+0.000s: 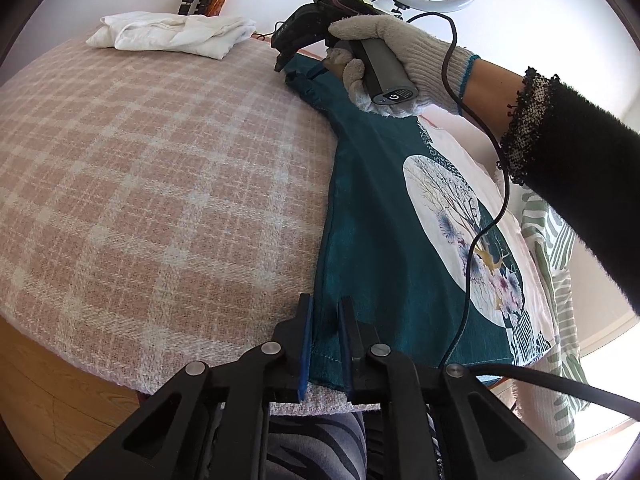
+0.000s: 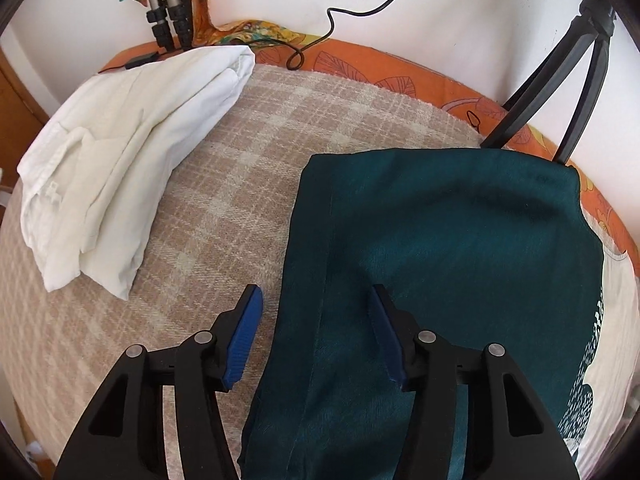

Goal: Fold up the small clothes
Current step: 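Grasp the green shoulder with the right tool while the left tool grasps the green hem, then fold the green side lengthwise onto the shirt with both tools, then open both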

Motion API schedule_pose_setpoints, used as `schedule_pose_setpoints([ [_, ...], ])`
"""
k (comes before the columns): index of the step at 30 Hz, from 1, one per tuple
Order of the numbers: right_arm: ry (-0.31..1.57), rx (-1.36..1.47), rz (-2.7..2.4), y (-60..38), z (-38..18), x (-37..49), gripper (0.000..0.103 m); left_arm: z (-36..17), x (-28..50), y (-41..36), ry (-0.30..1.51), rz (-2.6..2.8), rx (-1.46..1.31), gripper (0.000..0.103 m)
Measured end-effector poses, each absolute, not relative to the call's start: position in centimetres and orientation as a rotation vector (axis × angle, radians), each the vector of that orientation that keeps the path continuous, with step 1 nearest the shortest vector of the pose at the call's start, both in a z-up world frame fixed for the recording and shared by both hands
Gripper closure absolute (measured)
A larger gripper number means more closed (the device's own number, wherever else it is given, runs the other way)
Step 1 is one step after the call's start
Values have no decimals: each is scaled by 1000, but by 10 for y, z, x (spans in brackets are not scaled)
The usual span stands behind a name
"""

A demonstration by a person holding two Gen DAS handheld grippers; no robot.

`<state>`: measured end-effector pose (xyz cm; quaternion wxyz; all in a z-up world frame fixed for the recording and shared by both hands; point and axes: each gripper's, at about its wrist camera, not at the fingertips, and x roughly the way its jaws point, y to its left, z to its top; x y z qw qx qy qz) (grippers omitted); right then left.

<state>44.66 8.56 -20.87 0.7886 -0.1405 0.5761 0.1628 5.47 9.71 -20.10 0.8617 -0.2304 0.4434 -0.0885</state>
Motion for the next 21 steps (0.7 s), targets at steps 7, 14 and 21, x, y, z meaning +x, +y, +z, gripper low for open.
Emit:
schedule_pose_setpoints([
  [7, 1217, -330, 366, 79, -197, 446, 100, -193, 52, 97, 914, -186, -481, 103],
  [14, 1163, -180, 414, 42, -162, 452, 100, -167, 51, 85, 870, -215, -469, 103],
  [21, 1093, -86, 436, -10, -123, 450, 100, -146, 58, 45, 854, -296, -387, 103],
])
